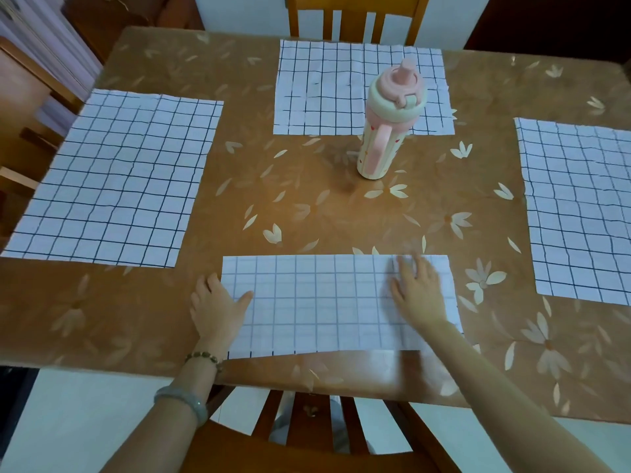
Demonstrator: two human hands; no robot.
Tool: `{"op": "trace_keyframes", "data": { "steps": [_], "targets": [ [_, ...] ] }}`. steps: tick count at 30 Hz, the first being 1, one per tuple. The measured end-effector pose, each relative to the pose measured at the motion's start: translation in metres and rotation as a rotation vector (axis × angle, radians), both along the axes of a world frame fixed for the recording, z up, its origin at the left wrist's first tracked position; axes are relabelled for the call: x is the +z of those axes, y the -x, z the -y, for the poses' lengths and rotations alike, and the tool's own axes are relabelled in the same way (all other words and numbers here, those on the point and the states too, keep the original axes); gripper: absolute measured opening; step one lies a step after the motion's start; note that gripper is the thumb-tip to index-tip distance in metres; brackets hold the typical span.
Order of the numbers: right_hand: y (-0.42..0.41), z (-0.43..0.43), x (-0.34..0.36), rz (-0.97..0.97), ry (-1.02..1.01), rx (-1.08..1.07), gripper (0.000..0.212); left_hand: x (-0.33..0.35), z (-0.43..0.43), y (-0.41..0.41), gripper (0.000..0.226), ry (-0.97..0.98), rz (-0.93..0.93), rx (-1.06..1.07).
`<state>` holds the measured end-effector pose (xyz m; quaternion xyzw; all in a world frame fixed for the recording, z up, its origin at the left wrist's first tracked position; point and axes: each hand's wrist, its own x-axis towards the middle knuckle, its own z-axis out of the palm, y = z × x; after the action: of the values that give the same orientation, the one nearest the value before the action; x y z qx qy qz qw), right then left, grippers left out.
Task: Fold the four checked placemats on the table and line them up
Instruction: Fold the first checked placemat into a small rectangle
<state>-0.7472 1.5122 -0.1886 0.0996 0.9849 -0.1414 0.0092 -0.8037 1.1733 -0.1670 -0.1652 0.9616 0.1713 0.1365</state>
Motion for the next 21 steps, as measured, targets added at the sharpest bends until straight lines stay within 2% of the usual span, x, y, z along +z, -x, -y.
{"op": "trace_keyframes", "data": {
  "steps": [1,4,7,10,14,21],
  "targets": [
    [0.001,0.015,0.002,-0.023,0.067,0.078,0.037,0.001,0.000,0.003,0.082,-0.025,0.014,0.038],
    [0.003,0.048,0.006,0.109,0.199,0.269,0.047,0.006,0.000,0.013,0.081,-0.103,0.068,0.120],
    [0.004,0.057,0.007,0.224,0.214,0.263,0.052,0.011,-0.001,0.019,0.072,-0.208,0.128,0.211],
    [0.007,0.056,0.009,0.251,0.254,0.236,0.055,0.014,0.002,0.021,0.052,-0.236,0.210,0.213],
    [0.013,0.055,0.013,0.350,0.225,0.254,0.068,0.016,0.006,0.016,0.010,-0.528,0.224,0.276],
    [0.021,0.075,0.020,0.430,0.144,0.314,0.082,0.052,0.020,0.020,0.011,-0.596,0.137,0.203]
  ]
}}
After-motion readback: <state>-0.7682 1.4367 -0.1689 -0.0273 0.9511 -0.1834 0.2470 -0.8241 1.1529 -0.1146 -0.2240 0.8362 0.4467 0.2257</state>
